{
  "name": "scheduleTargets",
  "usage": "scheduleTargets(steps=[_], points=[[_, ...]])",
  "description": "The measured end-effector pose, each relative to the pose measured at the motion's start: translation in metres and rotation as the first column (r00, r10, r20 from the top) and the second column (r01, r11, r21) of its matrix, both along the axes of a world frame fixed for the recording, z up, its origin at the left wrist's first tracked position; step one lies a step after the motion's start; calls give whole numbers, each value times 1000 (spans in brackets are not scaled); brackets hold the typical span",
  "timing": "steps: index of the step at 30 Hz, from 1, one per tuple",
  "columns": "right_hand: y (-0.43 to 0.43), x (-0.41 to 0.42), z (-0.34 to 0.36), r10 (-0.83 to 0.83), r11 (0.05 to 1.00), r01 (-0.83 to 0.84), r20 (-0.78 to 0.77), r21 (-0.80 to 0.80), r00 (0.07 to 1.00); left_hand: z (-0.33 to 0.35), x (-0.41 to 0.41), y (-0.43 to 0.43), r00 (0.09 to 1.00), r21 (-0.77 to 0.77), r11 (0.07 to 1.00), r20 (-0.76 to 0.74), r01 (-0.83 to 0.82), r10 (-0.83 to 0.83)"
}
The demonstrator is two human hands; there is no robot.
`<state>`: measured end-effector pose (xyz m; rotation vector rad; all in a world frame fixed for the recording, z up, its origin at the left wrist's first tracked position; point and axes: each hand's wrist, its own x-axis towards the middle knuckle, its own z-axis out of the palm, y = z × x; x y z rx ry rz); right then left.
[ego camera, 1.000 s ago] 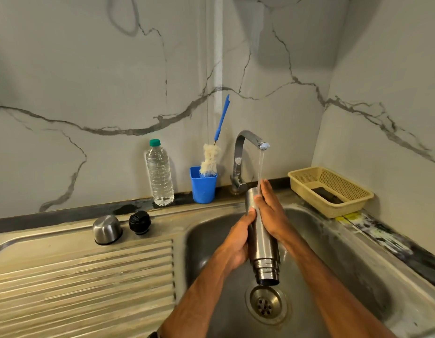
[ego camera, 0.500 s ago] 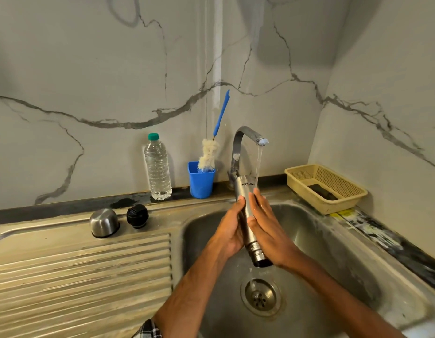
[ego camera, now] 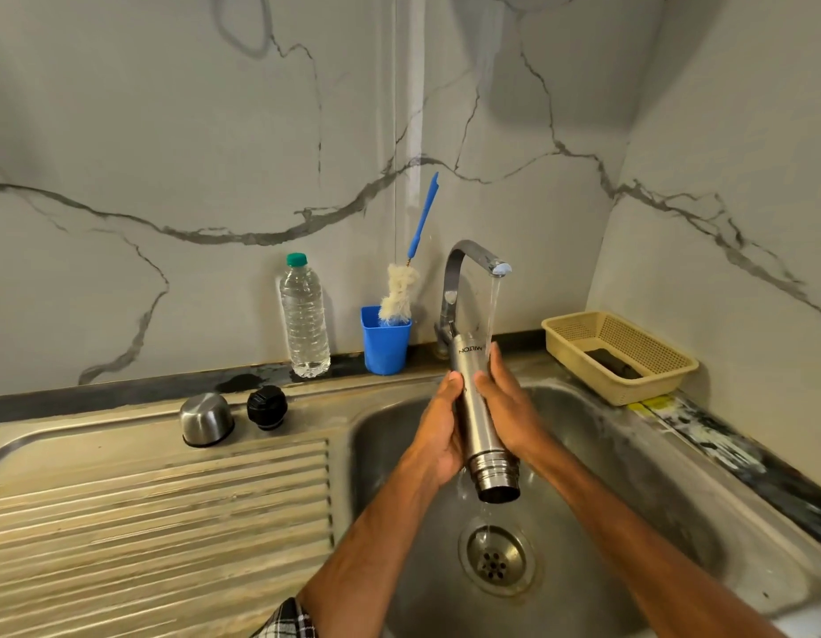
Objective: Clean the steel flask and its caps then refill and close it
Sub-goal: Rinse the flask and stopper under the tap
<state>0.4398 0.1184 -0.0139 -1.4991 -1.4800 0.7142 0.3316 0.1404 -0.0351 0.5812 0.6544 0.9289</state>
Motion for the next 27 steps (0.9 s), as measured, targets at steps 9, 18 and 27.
scheduleTargets(steps=[9,18,27], points=[[-43,-17,7,123,988,-155,557,10,821,-1,-1,-1,999,-5,1000,38,3,-2],[28,2,35,-3,999,-1,78,53,997,4,0,0,1000,-50,999,14,8,-7],[-32,4,0,41,992,-24,141,-121,989,5,-1,1,995,-35,996,52,-78,80]])
